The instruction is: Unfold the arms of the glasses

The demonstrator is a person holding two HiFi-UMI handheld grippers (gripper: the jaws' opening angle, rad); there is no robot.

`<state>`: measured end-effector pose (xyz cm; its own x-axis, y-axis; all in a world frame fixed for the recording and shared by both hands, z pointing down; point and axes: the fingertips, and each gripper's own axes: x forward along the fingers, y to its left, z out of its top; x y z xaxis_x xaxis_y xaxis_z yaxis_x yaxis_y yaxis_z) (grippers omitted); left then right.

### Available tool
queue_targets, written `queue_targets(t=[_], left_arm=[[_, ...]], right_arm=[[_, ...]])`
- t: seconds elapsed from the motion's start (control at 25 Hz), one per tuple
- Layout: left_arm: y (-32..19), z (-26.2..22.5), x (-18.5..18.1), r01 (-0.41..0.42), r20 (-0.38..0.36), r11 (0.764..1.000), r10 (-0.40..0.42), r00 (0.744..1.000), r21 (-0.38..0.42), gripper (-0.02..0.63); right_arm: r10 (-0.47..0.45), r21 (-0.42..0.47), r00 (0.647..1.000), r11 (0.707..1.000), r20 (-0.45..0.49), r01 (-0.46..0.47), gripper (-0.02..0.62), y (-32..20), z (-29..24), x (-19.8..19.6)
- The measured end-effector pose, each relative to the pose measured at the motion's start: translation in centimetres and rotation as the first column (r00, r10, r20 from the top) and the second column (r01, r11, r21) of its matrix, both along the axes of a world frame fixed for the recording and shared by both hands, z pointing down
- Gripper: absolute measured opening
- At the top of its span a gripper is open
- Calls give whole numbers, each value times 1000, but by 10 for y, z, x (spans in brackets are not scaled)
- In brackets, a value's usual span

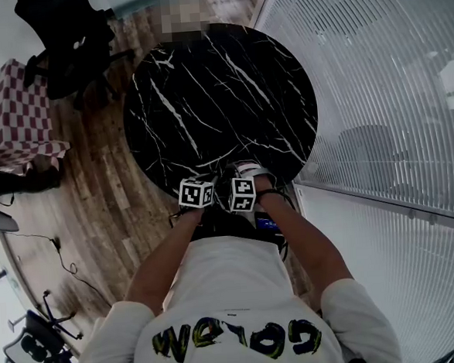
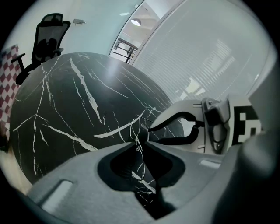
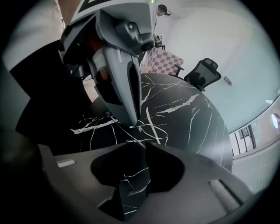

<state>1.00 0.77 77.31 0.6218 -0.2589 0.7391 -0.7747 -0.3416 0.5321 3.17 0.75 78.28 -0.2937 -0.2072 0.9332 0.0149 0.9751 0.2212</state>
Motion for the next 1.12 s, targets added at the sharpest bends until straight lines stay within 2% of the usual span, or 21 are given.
queue_targets(t=[0.28,0.48,0.56,0.64,0.8,1.12], left_arm=[[-2,-4,-5,2,16,1000,-2,1000,0,58],[-1,-3,-5,11,0,1000,-11,1000,-5,58],[-2,-4,-5,15,-5,1000,-15,1000,-5,58],[-2,-3,-4,16,-18,1000,-16,1000,-6,58],[-2,-1,-5,19,-12,1000,-19,1000,-10,58],[-3,-1,-9,33,-16,999,-33,999,-17,54]], right_arm=[[-48,29,999,998,-25,48,103,-3,-1,-8],[-75,42,996,996,-51,77,98,-5,2,-8],[-110,61,991,992,-74,115,89,-6,3,-9],[-178,90,977,978,-115,189,82,-6,4,-9],[-311,140,929,929,-203,342,76,-4,9,-9],[-337,151,918,917,-209,370,31,-7,6,-11]])
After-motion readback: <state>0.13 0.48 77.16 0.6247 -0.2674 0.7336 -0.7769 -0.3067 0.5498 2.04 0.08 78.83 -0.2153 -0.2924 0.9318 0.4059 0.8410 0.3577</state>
